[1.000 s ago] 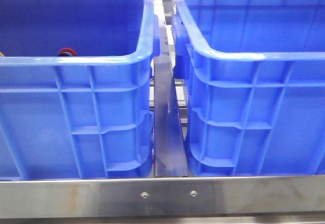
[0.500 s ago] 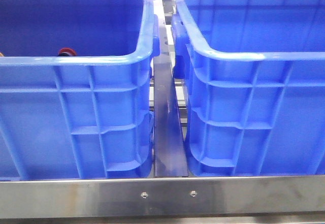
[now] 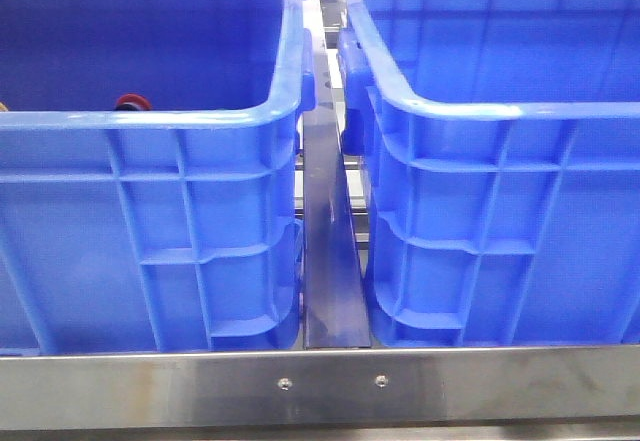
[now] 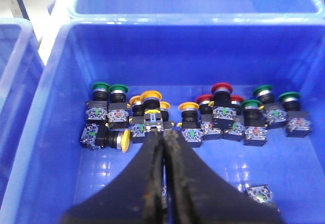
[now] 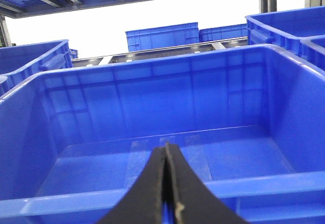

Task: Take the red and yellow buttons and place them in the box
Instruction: 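Lower the left gripper over the red-capped button in the button crate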

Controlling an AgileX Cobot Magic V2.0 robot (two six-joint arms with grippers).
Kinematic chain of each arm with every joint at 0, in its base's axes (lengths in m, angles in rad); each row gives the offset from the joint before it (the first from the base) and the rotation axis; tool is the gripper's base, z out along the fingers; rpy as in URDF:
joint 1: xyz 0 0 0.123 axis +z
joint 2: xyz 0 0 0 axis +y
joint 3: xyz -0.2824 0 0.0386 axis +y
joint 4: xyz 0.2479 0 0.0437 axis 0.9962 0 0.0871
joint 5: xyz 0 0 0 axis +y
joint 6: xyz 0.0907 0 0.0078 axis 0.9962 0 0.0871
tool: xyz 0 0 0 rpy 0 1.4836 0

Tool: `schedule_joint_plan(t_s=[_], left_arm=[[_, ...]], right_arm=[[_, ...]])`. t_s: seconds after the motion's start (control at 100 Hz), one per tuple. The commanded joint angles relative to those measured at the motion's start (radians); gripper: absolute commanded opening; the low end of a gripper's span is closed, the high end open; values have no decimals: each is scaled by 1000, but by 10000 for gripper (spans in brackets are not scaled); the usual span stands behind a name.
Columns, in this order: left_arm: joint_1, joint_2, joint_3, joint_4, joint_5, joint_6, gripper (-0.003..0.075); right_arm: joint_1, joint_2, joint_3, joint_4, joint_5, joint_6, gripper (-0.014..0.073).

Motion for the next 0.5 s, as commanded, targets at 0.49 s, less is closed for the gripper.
schedule_joint_plan(t_s=[0.49], left_arm=[[-6, 275, -79, 12, -10, 4, 281]], right_arm=[[1, -22, -20, -7, -85, -2, -69]])
